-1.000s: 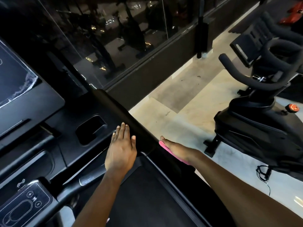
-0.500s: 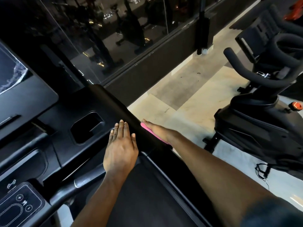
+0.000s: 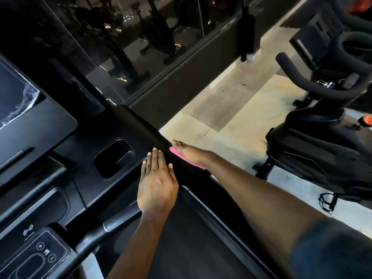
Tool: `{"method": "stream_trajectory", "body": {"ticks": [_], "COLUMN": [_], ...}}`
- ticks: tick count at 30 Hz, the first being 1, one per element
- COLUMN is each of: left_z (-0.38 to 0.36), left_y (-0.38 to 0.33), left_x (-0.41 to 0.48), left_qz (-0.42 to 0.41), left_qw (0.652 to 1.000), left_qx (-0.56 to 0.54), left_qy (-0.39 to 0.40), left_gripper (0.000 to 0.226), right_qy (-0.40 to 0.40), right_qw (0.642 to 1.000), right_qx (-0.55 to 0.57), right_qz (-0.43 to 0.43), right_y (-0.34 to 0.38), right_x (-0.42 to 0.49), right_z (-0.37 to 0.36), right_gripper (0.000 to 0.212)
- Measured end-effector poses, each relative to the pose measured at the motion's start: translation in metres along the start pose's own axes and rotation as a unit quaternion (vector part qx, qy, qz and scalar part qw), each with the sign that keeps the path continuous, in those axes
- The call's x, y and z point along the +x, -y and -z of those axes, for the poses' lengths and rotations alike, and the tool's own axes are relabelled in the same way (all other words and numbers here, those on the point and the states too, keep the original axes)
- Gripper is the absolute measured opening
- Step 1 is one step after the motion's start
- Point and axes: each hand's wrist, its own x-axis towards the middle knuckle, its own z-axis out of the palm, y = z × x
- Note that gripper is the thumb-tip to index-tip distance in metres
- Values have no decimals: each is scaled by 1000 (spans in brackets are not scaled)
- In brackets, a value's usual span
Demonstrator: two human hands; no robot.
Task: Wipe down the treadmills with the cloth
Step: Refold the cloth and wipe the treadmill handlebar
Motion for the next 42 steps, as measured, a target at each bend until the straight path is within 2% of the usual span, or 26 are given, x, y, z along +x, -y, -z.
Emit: {"method": "stream_trajectory", "body": {"ticks": [3, 6, 9, 11, 15, 17, 20, 22, 24, 26, 28, 32, 34, 35, 38, 39, 40, 42], "left_z": [0, 0, 1, 0, 6, 10, 18, 19, 17, 11, 8, 9, 7, 7, 9, 9, 10, 11], "left_y": [1, 4, 4, 5, 3, 2, -4, -12, -18, -19, -21, -26, -27, -28, -30, -31, -32, -33], "left_x": [2, 4, 4, 6, 5, 0, -16, -35, -54, -66, -72, -71, -73, -75, -78, -76, -75, -74], "left_qz": [-2, -1, 1, 1, 1, -7, -13, 4, 0, -9, -17, -6, -5, -2, 4, 2, 2, 7], "left_qw": [1000, 1000, 999, 999, 999, 999, 998, 996, 997, 998, 998, 998, 998, 998, 997, 997, 997, 996], "left_qx": [-11, -23, -43, -49, -42, -34, -54, -83, -81, -55, -32, -30, -30, -32, -39, -40, -40, -38], "left_qy": [-4, -14, -26, -17, 6, 12, -2, -13, 4, 35, 51, 63, 62, 57, 63, 65, 69, 76], "left_gripper": [57, 54, 50, 50, 51, 51, 48, 48, 53, 59, 64, 66, 66, 65, 65, 65, 65, 66], "right_qy": [34, 40, -6, -50, -135, -171, -199, -203, -175, -107, -50, -68, -84, -95, -135, -150, -154, -151], "right_qw": [997, 995, 997, 989, 914, 885, 867, 870, 901, 965, 991, 987, 988, 987, 980, 974, 971, 972], "right_qx": [-5, -36, -53, -130, -382, -431, -454, -449, -398, -238, -118, -137, -109, -96, -101, -116, -119, -88], "right_qz": [73, 85, 52, 40, 29, 47, 53, 27, -12, -30, -37, -50, -73, -88, -111, -124, -136, -155], "right_y": [11, 1, -26, -33, -58, -74, -97, -97, -90, -88, -92, -111, -134, -148, -175, -180, -177, -165], "right_x": [36, 33, 1, -42, -136, -180, -223, -227, -215, -202, -203, -241, -270, -284, -323, -326, -331, -321], "right_z": [-3, -2, 0, -1, -16, -29, -35, -29, -15, 0, 7, 11, 18, 23, 26, 28, 28, 21], "right_gripper": [62, 78, 97, 101, 84, 82, 80, 81, 84, 82, 73, 69, 68, 73, 111, 114, 109, 84]}}
